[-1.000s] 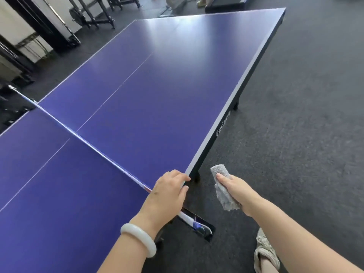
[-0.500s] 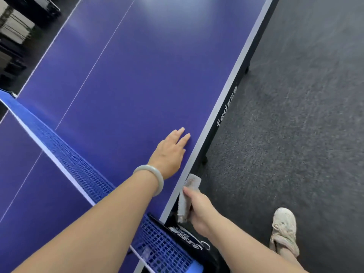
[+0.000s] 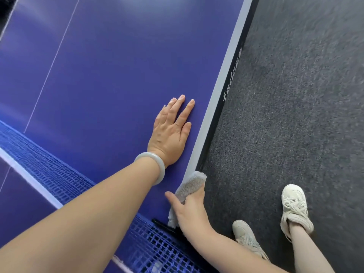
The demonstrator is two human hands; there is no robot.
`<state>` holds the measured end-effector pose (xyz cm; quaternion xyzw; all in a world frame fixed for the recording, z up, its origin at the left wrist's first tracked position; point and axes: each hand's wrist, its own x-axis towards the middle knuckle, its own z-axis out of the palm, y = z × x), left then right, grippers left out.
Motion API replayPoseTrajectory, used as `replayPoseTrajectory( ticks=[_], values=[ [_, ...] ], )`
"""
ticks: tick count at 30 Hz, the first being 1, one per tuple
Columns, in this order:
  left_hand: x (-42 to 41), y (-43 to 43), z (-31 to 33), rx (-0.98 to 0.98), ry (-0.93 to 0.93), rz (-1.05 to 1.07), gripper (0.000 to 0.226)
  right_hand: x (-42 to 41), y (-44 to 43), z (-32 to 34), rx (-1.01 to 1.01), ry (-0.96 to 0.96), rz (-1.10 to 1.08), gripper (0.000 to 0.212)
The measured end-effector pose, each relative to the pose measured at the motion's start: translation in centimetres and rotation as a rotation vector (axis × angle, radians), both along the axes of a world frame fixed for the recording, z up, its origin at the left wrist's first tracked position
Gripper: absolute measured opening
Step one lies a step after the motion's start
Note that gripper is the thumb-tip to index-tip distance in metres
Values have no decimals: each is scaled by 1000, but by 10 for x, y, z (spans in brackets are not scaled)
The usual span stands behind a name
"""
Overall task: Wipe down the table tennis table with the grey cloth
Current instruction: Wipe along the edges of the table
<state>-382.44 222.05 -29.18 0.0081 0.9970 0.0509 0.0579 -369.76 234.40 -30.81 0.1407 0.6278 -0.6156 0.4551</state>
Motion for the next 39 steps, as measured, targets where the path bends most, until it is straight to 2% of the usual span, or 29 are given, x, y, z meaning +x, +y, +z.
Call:
replayPoseTrajectory(
  ticks=[3,7,9,13,15,17,19,22,26,29,32,34,36,39],
  values=[
    [1,0,-3,6,23,-1,53,2,-2,-5,-9,66,-53,109],
    [1,-1,-5,31,49,5,52,-3,-14,-7,-82,-62,-310,104],
    [1,-1,-6,46,59,3,52,-4,-19,-7,-66,-66,-394,103],
    [0,-2,-7,68,71,4,52,-15,-24,-11,-64,-23,-470,97],
    [0,-3,-8,75,77,10,51,-38,-21,-14,-60,79,-526,101],
    [0,-5,-9,88,78,15,50,-64,-14,-16,-93,200,-488,112],
    [0,-6,-10,86,73,9,50,-75,-3,-16,-204,235,-462,112],
    [1,-6,-9,86,75,12,50,-61,14,-11,-398,129,-389,104],
    [1,-3,-8,76,89,10,51,-27,29,-5,-478,61,-259,109],
    [1,-3,-8,69,80,12,52,-38,16,-8,-390,90,-281,109],
    [0,-3,-7,69,72,18,52,-85,-4,-18,-161,347,-464,91],
    [1,-3,-8,68,71,17,52,-109,-11,-26,-101,487,-590,79],
    [1,-4,-8,68,70,15,51,-108,-17,-33,-82,528,-626,75],
    [2,-3,-9,65,76,15,51,-72,-20,-36,-103,511,-581,81]
  ],
)
